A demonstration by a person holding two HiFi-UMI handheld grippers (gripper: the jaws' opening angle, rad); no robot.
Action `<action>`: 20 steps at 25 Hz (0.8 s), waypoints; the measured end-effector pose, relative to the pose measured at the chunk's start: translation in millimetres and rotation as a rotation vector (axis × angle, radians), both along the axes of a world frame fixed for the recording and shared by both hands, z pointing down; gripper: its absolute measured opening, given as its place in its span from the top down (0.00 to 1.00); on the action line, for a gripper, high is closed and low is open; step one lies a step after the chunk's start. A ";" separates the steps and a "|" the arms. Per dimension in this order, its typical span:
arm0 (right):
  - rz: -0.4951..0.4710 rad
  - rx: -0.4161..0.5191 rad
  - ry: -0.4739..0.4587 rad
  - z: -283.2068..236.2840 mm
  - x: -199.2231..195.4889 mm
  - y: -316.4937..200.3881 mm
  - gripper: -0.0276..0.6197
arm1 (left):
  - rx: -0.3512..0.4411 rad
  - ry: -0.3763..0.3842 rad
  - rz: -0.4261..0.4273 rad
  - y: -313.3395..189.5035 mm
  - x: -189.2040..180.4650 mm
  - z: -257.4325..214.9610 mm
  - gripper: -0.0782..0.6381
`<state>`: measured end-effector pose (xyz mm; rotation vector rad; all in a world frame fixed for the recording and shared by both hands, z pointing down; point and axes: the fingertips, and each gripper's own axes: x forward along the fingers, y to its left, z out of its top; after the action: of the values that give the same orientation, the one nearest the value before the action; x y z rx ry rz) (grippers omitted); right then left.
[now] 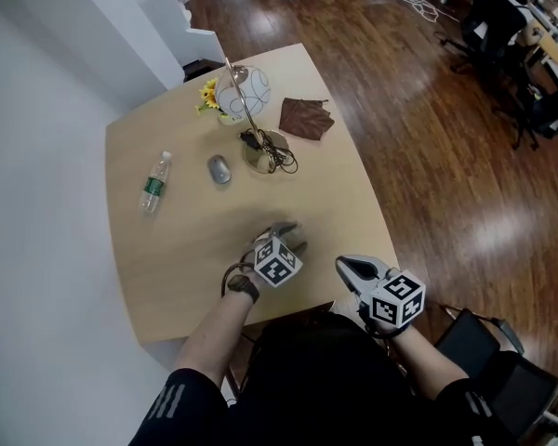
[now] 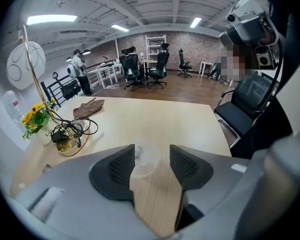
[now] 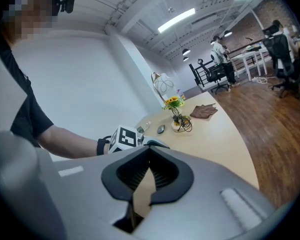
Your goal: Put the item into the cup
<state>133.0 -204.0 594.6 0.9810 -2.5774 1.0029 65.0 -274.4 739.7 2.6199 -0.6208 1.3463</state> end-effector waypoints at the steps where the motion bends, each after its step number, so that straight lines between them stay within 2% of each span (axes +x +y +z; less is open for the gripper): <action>1: -0.003 0.000 0.001 0.7 -0.1 -0.2 0.95 | -0.012 -0.017 0.013 1.4 0.7 5.3 0.58; 6: -0.015 0.001 0.000 1.0 1.2 0.6 0.95 | -0.080 -0.052 0.018 0.5 5.6 22.2 0.56; 11: -0.010 -0.016 -0.002 4.7 7.6 4.1 0.95 | -0.106 -0.162 0.088 2.7 7.5 39.1 0.55; 13: -0.008 -0.022 -0.006 6.3 11.0 6.0 0.95 | -0.104 -0.183 0.110 3.7 9.5 41.9 0.55; 16: -0.007 -0.026 -0.008 8.9 15.4 7.3 0.95 | -0.092 -0.172 0.088 0.3 8.3 38.4 0.55; 20: -0.014 -0.019 -0.017 6.5 18.6 7.2 0.95 | -0.064 -0.098 0.014 -1.6 3.9 12.4 0.55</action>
<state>151.6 -196.8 601.1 0.9529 -2.5797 1.0344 68.9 -276.0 752.1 2.5260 -0.5630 1.4809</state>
